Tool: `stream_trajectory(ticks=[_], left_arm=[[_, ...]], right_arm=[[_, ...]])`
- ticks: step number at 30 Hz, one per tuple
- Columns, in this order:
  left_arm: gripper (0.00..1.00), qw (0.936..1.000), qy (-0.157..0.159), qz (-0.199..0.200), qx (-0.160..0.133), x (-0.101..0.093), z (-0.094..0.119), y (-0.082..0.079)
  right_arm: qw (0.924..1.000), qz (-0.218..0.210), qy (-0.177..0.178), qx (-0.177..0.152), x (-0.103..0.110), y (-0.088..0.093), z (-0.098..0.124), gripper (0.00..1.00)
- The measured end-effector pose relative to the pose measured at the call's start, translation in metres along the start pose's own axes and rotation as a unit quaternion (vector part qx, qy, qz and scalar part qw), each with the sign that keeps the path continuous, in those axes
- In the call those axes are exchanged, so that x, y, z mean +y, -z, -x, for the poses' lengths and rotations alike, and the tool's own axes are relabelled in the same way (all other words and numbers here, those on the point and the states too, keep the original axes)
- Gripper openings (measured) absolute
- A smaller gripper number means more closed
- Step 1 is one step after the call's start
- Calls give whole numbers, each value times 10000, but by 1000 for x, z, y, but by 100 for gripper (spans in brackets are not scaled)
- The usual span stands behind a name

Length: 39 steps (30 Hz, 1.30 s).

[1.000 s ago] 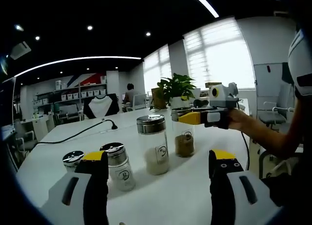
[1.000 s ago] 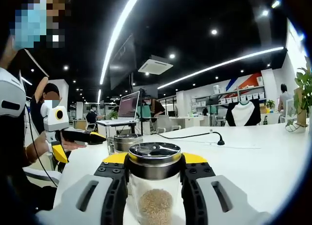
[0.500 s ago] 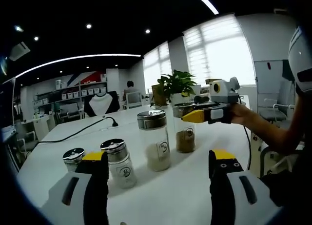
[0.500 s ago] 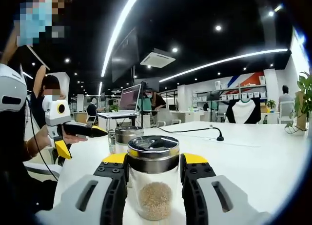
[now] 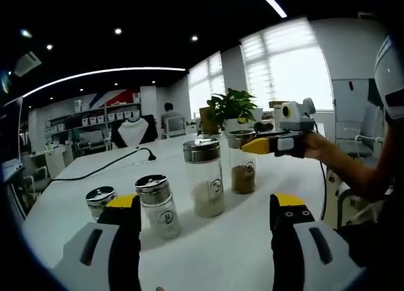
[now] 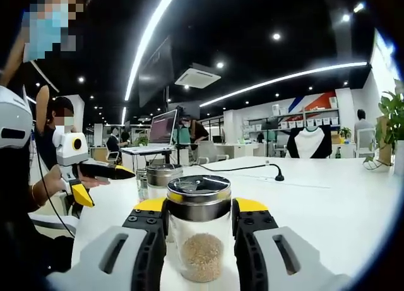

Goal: Rotate the seasoning bottle until the label or dispensing opening points toward the visible target arrow and the bottle remains upright within the marked orientation range

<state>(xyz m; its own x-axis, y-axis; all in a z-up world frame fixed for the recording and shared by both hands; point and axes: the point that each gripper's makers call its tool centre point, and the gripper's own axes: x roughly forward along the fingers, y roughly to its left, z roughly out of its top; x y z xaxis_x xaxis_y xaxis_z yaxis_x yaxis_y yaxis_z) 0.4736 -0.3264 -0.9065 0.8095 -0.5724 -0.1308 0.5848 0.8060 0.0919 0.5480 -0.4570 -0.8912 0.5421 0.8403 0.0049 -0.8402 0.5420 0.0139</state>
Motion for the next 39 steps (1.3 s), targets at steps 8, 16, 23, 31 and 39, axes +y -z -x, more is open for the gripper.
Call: stream_trajectory(ticks=[8,16,23,31,39], left_arm=[[89,10000,7,-2,-36,1,3,-4],[89,10000,-17,-32,-59,2,5,-7],[89,10000,-53,-32,-77,5,7,-8],[89,9999,-111,-52,-107,8,9,-10],[88,9996,-204,-16,-176,12,15,-13]], right_arm=[[9999,-100,43,-75,0,-5,0,37],[9998,-149,68,-83,-1,-4,0,37],[9997,-168,140,-145,0,-11,4,37],[9995,-164,199,-157,-1,-14,5,36],[9994,-167,287,-100,-1,-15,6,36]])
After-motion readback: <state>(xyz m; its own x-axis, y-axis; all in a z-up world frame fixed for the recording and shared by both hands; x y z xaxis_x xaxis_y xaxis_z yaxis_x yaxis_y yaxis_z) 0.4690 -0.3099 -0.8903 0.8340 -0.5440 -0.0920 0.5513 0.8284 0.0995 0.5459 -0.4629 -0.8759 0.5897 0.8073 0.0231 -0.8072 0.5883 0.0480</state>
